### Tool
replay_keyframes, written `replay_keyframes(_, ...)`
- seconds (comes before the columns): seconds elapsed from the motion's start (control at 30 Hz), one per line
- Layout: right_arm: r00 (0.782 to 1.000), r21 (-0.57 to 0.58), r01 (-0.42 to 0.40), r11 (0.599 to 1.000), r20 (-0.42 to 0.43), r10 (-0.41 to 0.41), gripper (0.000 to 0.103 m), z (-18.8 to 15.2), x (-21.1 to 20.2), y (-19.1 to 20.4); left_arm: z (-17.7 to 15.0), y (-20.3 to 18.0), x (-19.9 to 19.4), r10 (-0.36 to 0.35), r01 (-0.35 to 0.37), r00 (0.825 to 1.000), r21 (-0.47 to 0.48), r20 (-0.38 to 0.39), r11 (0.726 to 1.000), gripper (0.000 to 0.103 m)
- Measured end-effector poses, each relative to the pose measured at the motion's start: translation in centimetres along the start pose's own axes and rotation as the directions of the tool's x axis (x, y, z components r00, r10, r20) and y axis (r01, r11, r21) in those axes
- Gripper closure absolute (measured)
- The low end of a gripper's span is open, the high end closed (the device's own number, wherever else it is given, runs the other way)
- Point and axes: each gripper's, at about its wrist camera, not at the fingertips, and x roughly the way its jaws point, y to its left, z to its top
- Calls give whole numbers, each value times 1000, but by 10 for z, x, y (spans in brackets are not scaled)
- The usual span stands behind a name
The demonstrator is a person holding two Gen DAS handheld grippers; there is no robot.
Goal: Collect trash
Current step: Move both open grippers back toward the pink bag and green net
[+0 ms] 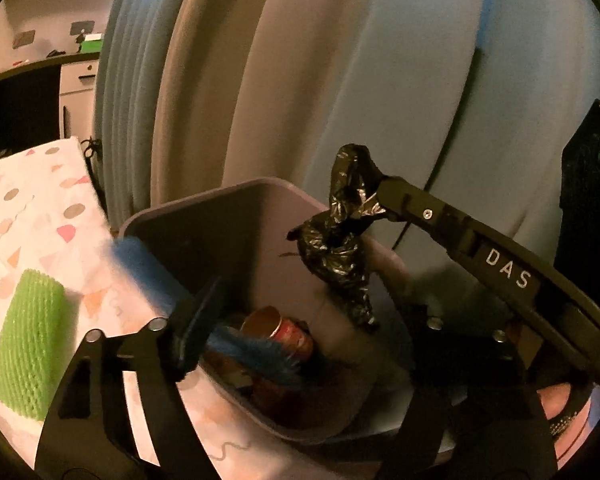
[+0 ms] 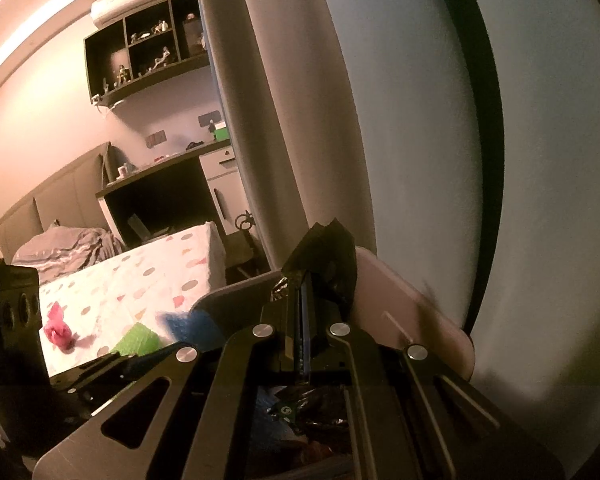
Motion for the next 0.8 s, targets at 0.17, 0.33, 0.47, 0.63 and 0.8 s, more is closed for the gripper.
replay_keyframes(0.17, 1000, 2, 4, 1000, -1, -4, 101, -1, 1, -1, -7, 12, -14, 62, -62, 998, -11, 4, 998, 21)
replay_keyframes(0.33, 1000, 1, 6, 1000, 3, -6, 74, -1, 1, 0, -9, 22, -39, 123, -121, 991, -31, 46, 992, 16)
replay_keyframes(0.47, 1000, -6, 13, 1000, 25, -13, 60, -2, -4, 4, -12, 31, -65, 172, -167, 981, -60, 92, 984, 13)
replay_keyframes(0.63, 999, -30, 23, 999, 47, -22, 51, -5, -20, 20, -17, 41, -102, 254, -242, 957, -100, 139, 965, 12)
replay_keyframes(0.8, 998, -53, 14, 999, 60, -11, 39, -15, -38, 40, -28, 54, -146, 360, -338, 913, -136, 192, 931, 11)
